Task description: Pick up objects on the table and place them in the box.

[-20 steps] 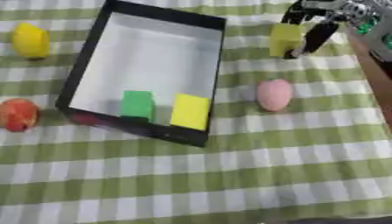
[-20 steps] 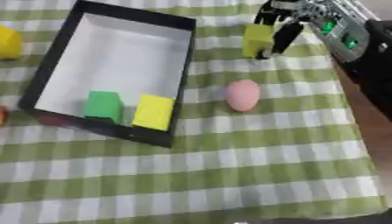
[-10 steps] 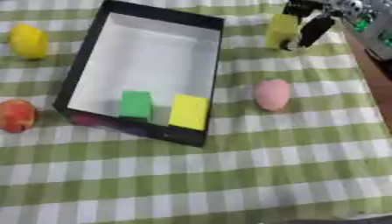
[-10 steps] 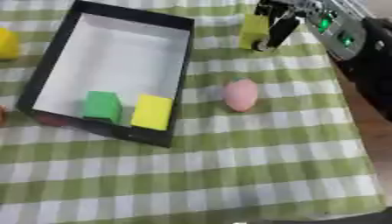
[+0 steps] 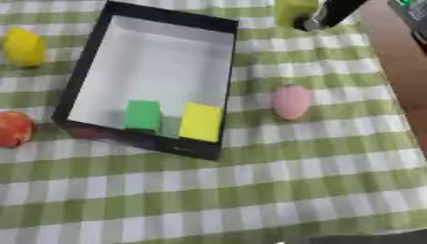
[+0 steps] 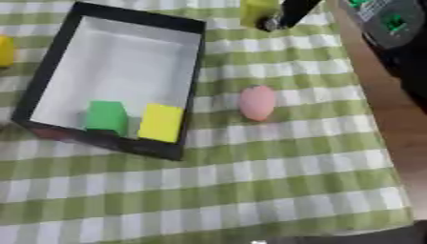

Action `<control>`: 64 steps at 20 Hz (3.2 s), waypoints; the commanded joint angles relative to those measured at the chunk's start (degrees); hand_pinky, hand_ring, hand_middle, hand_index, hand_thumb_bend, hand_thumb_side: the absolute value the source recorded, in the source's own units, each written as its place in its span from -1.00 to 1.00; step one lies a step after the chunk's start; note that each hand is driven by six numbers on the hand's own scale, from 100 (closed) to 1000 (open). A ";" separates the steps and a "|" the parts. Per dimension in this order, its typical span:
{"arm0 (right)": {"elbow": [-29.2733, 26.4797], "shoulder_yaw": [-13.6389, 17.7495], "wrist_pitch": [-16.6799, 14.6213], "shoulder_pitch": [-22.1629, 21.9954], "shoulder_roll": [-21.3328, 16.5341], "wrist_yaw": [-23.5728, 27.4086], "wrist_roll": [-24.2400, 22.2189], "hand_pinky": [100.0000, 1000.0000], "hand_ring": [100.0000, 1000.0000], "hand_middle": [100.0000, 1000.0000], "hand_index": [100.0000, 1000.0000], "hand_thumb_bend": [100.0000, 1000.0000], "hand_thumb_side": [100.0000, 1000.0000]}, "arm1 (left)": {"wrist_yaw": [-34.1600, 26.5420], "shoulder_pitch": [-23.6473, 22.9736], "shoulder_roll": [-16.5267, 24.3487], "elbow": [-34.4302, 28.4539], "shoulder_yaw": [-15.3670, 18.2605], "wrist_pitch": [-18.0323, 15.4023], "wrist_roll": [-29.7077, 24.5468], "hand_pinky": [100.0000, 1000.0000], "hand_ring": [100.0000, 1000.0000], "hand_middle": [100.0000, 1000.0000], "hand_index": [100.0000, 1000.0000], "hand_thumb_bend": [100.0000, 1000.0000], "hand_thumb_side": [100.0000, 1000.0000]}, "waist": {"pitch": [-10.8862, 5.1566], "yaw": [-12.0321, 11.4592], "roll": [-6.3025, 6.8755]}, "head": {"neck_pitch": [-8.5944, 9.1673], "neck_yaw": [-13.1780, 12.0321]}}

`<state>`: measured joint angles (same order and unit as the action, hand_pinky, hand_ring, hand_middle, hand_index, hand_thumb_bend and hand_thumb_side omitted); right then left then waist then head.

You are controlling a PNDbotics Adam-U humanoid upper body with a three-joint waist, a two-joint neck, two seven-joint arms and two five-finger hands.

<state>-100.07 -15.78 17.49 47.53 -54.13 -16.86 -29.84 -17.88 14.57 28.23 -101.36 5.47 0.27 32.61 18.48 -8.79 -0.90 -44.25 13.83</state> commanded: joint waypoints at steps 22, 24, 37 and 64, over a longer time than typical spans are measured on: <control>12.86 -17.06 -6.73 20.32 31.24 -16.97 -16.18 0.53 0.17 -0.38 -0.10 -0.43 -1.00 | -0.04 0.52 1.91 -0.63 0.23 -0.14 0.00 0.47 0.41 0.41 0.73 0.62 0.22 | -4.75 -0.98 -0.66 | 0.13 0.40; 16.89 -17.01 -8.20 19.42 33.14 -18.99 -15.03 0.52 0.17 -0.38 -0.10 -0.44 -1.00 | -0.04 0.62 1.87 -0.69 0.21 -0.14 -0.02 0.47 0.41 0.41 0.73 0.62 0.22 | -4.65 -1.32 -0.70 | 0.13 0.51; 28.74 -16.58 -13.20 17.89 38.07 -25.04 -9.41 0.76 0.69 0.42 0.58 -0.06 -0.94 | 0.02 1.25 1.69 -0.82 0.05 -0.01 -0.03 0.47 0.40 0.40 0.73 0.64 0.22 | -3.86 -2.24 -0.85 | 0.13 1.16; -3.25 -11.99 -11.84 11.54 11.40 -7.90 -8.69 0.76 0.72 0.51 0.72 0.12 -0.74 | 0.86 -1.28 3.42 -0.55 1.35 -0.32 1.53 0.46 0.40 0.40 0.73 0.66 0.21 | -5.43 2.16 -2.27 | 0.13 -4.05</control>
<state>-100.55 -28.11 5.48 58.30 -39.48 -26.17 -38.65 -17.54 13.12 29.58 -101.35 5.94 0.03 33.89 15.24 -6.54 -2.56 -44.27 10.21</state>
